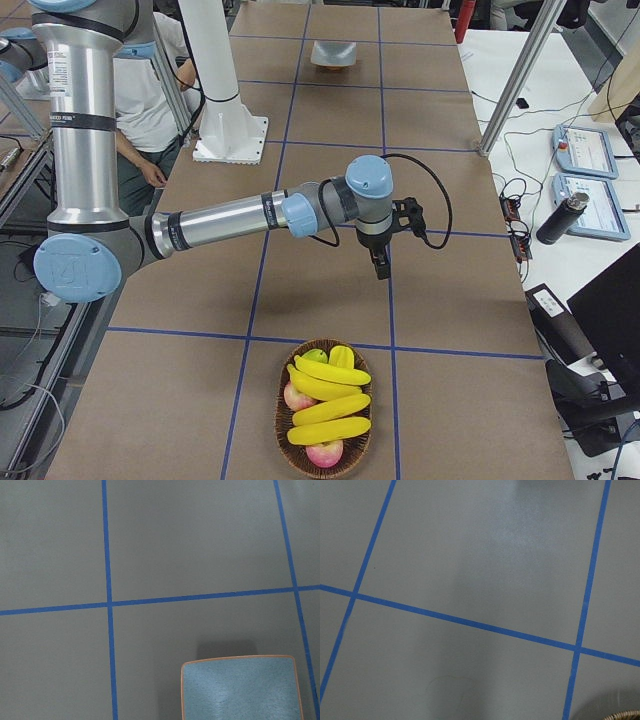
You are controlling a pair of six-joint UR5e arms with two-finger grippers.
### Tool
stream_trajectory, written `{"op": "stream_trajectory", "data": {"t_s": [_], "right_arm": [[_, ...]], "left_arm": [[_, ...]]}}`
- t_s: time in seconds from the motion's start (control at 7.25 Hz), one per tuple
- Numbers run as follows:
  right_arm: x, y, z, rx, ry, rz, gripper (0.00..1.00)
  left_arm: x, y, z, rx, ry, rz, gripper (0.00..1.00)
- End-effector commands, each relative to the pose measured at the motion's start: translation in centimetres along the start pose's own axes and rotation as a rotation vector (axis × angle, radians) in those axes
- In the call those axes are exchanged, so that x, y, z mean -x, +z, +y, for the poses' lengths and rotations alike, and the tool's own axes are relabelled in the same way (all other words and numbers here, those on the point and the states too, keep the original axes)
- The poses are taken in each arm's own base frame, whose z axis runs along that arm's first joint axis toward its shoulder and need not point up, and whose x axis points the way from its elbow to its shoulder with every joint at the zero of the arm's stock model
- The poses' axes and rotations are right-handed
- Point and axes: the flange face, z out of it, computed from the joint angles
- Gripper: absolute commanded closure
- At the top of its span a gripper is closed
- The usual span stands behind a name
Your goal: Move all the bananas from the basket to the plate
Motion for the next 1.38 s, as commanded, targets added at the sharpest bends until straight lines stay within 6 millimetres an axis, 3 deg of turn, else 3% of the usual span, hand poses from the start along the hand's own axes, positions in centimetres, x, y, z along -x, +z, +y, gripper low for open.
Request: {"op": "stream_trajectory", "data": {"t_s": [0.0,0.55,0.83,1.1,1.24], "right_arm": [[-1.2,0.0,1.3,0.007,0.028,0.011,0.0],[-4.3,-0.3,3.5,0.017,0.099,0.051,0.0],[-4.7,0.2,3.8,0.04,0.111,0.053,0.0],[-5.1,0.2,4.4,0.046,0.117,0.054,0.0],[-5.2,0.4,5.1,0.052,0.125,0.046,0.0]], "left_arm": [[0.2,0.2,0.7,-0.002,-0.003,0.006,0.0],[0.6,0.7,0.9,-0.014,0.014,-0.015,0.03],[-0.3,3.1,0.4,0.012,0.073,-0.159,0.03],[0.1,5.3,0.6,0.076,0.155,-0.167,0.02],[-0.5,4.7,0.6,0.066,0.181,-0.162,0.01]]}}
